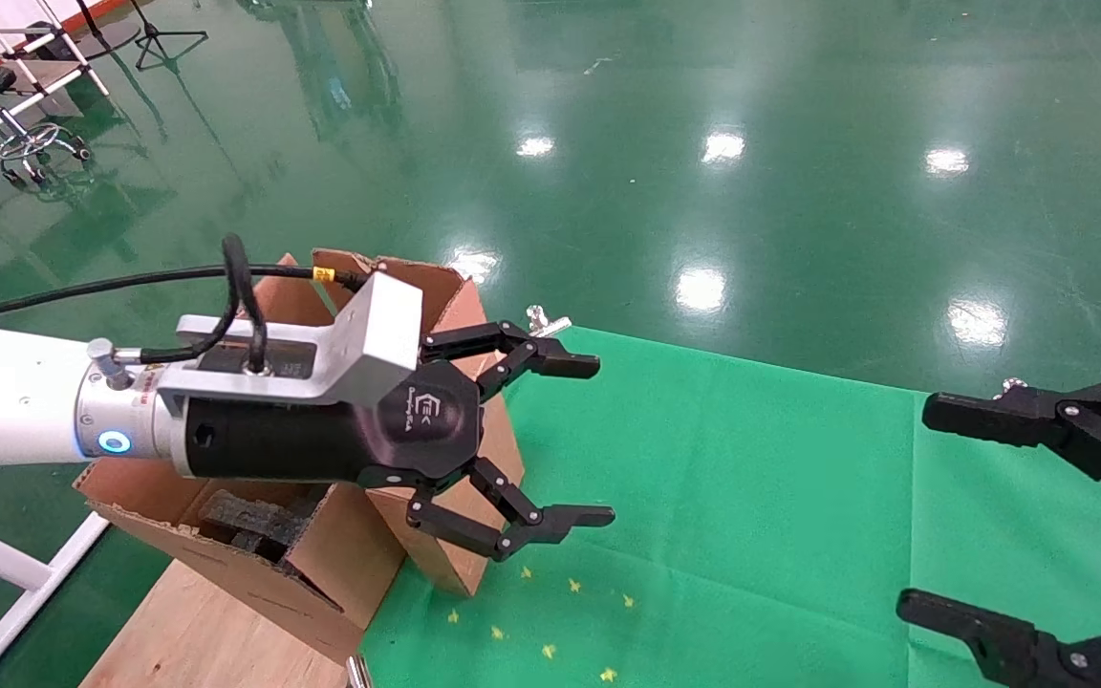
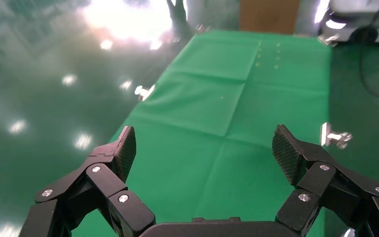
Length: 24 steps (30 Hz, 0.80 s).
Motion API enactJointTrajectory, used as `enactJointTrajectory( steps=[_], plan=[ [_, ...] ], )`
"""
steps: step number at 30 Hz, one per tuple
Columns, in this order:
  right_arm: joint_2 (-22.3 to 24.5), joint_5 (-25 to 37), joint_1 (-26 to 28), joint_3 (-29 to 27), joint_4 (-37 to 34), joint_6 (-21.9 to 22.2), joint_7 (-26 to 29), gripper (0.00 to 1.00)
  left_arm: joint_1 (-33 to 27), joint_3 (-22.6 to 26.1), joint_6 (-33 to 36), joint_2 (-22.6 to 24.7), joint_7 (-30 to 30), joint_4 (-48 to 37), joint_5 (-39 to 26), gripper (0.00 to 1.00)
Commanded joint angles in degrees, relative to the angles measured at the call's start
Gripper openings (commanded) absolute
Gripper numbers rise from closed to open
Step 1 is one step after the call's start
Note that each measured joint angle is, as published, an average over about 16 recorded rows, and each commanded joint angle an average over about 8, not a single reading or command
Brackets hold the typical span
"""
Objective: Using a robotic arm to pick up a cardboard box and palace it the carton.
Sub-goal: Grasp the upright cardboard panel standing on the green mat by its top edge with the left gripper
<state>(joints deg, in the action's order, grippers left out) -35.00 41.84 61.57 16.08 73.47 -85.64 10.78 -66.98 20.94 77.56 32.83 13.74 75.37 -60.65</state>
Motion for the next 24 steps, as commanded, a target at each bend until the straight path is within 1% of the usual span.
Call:
enactJointTrajectory(
  steps=[1, 5, 8, 11, 17, 21, 24],
  plan=[
    [0.0, 0.0, 0.0, 0.0, 0.0, 0.0, 0.0, 0.0, 0.0, 0.0, -0.3, -0.1, -0.4, 0.0, -0.4, 1.0],
    [0.0, 0.0, 0.0, 0.0, 0.0, 0.0, 0.0, 0.0, -2.5, 2.1, -4.9, -0.5, 5.5, 0.8, -8.7, 1.0],
    [0.0, 0.0, 0.0, 0.0, 0.0, 0.0, 0.0, 0.0, -4.9, 3.8, -7.6, -0.7, 12.0, 1.2, -15.1, 1.0],
    [0.0, 0.0, 0.0, 0.0, 0.0, 0.0, 0.0, 0.0, -7.5, 5.4, -8.7, -1.0, 18.7, 1.3, -20.6, 1.0],
    [0.0, 0.0, 0.0, 0.1, 0.0, 0.0, 0.0, 0.0, -12.3, 8.0, -7.0, -1.5, 33.0, 1.4, -28.9, 1.0],
    [0.0, -0.1, 0.0, 0.1, 0.0, 0.0, -0.1, 0.0, -14.8, 9.5, -4.2, -1.3, 42.6, 1.3, -32.3, 1.0],
    [0.0, -0.1, 0.0, 0.1, 0.0, 0.0, -0.1, 0.0, -15.8, 10.4, -2.3, -0.9, 48.0, 1.3, -33.8, 1.0]
  ],
)
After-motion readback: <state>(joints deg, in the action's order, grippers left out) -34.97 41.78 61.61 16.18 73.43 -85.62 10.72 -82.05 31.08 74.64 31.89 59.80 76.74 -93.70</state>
